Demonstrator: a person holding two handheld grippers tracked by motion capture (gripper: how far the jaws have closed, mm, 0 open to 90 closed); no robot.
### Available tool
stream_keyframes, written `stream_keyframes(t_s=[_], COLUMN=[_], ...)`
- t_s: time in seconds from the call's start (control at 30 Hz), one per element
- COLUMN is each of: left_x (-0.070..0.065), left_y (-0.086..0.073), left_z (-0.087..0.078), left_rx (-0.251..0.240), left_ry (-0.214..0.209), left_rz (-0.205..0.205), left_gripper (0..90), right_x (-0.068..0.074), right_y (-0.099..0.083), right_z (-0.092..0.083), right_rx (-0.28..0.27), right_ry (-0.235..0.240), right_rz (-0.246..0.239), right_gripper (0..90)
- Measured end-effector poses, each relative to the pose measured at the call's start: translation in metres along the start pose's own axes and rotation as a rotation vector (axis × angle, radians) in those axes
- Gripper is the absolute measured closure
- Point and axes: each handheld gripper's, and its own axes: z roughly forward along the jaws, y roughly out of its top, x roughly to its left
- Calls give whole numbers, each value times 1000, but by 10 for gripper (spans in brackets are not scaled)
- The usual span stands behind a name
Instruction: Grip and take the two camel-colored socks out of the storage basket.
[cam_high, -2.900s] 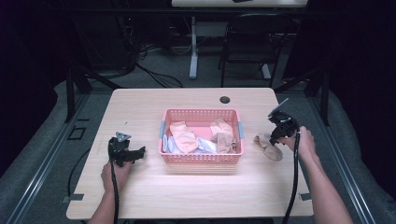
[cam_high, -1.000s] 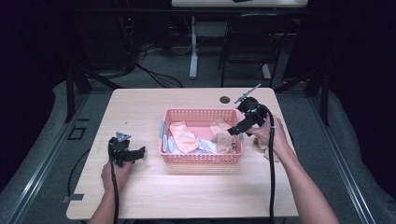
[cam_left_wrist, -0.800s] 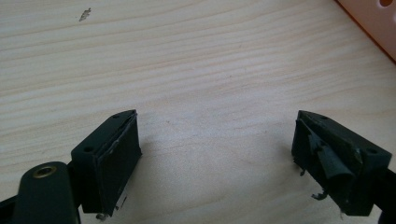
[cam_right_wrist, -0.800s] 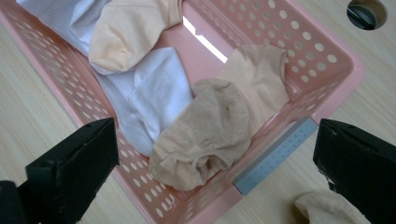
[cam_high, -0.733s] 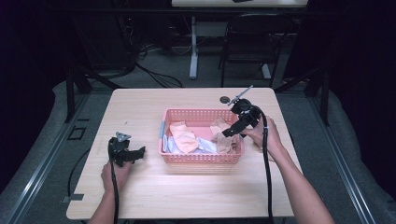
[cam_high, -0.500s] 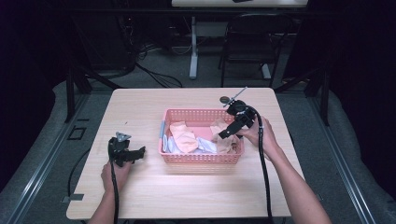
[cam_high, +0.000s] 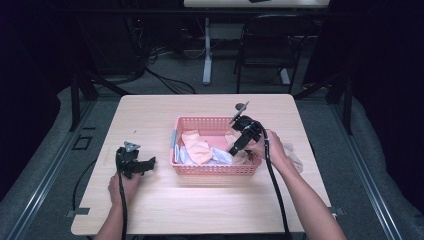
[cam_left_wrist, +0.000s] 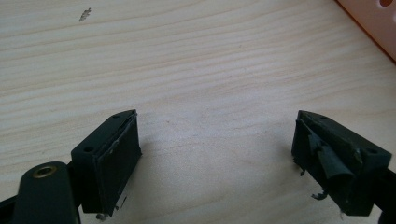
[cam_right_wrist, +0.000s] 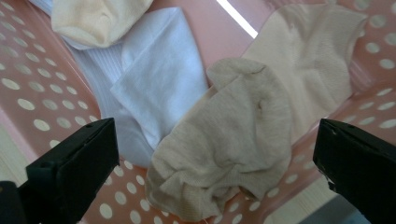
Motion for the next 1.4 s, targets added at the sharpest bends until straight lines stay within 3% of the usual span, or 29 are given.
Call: stream_keyframes(t_s=[0.2, 0.37, 0.47, 0.6, 0.63, 0.67, 0.7, 0.77, 0.87, 0.93, 1.07, 1.4], left_x=[0, 0, 0, 0, 0, 0, 0, 0, 0, 0, 0, 0], left_y=[0, 0, 0, 0, 0, 0, 0, 0, 0, 0, 0, 0], left_z=[0, 0, 0, 0, 0, 0, 0, 0, 0, 0, 0, 0], left_rx=[0, 0, 0, 0, 0, 0, 0, 0, 0, 0, 0, 0], left_ry=[0, 0, 0, 0, 0, 0, 0, 0, 0, 0, 0, 0], left_rz=[0, 0, 0, 0, 0, 0, 0, 0, 0, 0, 0, 0], left_gripper=[149, 150, 150, 150, 150, 149, 150, 150, 150, 150, 150, 150], right_x=[-1, -7, -9, -9, -9, -9, -9, -9, -10, -9, -7, 0], right_y=[4, 5, 4, 4, 5, 5, 4, 4, 3, 2, 2, 4], right_z=[12, 24, 29, 32, 34, 34, 36, 36, 35, 34, 23, -4], right_rx=[45, 97, 103, 134, 161, 161, 170, 173, 169, 155, 138, 101], right_ry=[-29, -82, -86, -94, -104, -104, -106, -107, -103, -101, -79, -77], right_rz=[-1, 35, 55, 46, 38, 38, 38, 39, 51, 57, 62, 50], right_gripper=[67, 209, 284, 361, 448, 448, 551, 591, 767, 820, 841, 836])
